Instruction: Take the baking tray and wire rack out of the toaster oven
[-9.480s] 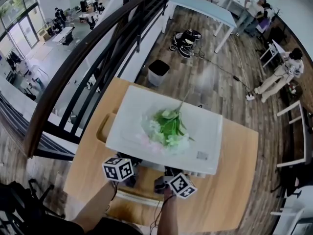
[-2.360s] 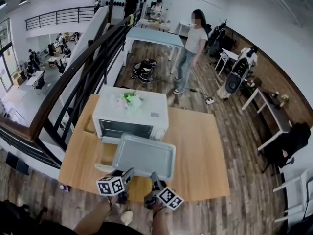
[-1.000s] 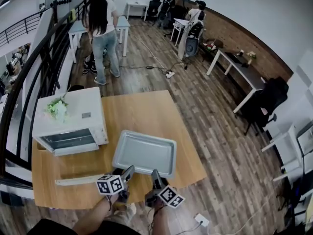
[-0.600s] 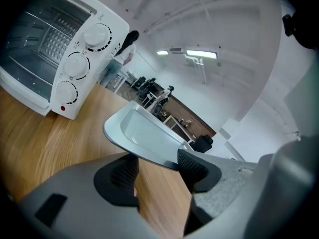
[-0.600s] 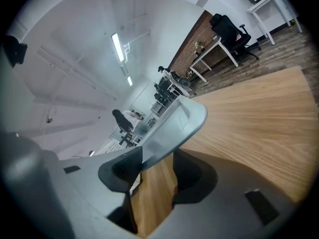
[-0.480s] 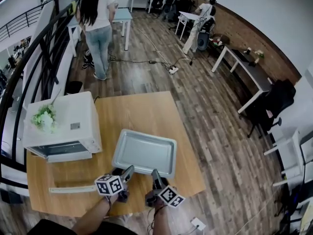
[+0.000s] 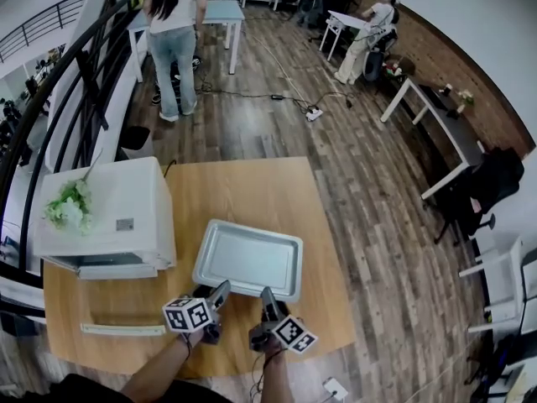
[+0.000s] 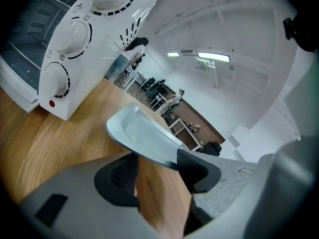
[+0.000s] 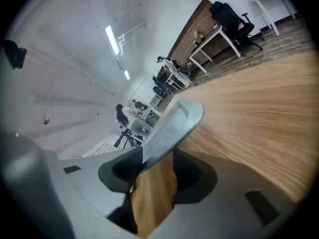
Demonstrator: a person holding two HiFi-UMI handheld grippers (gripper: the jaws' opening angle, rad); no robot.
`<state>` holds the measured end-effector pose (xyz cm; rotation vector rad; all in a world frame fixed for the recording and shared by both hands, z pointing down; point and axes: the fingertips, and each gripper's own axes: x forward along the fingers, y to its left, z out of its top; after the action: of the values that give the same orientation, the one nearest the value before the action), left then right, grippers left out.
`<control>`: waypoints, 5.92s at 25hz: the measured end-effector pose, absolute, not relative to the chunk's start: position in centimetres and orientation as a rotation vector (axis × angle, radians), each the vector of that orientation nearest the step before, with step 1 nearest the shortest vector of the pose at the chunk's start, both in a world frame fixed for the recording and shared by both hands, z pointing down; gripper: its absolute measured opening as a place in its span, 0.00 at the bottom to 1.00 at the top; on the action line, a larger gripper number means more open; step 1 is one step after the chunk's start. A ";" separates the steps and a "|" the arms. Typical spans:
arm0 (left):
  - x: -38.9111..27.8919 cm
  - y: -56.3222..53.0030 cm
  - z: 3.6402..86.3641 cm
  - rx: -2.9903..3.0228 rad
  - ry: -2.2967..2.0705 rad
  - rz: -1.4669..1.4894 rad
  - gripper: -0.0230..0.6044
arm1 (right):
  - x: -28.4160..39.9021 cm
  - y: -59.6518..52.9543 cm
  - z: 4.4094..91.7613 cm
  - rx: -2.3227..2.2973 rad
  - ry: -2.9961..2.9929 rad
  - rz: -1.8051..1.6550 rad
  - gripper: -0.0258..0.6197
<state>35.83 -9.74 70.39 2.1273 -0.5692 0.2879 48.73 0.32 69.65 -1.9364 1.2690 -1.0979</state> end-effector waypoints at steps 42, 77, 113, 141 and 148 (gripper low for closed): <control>38.5 -16.0 77.6 1.969 -0.660 0.464 0.41 | 51.8 -7.7 77.3 -1.891 1.211 -1.406 0.39; 35.1 -12.6 70.9 2.145 -0.667 0.499 0.48 | 48.8 -3.3 71.7 -2.066 1.367 -1.315 0.48; 6.6 -9.5 51.5 2.608 -1.044 0.289 0.21 | 21.0 -3.2 52.4 -2.185 2.048 -0.677 0.24; -10.1 -5.5 49.4 2.571 -1.284 0.238 0.04 | 6.8 -0.6 50.6 -2.223 2.261 -0.424 0.04; -10.1 -5.6 49.2 2.568 -1.279 0.223 0.04 | 6.3 -0.8 50.1 -2.217 2.271 -0.410 0.04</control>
<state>-10.08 -5.59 49.20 2.5684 -1.2793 0.2233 6.34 -0.83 50.06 -2.2168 2.2713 -0.4103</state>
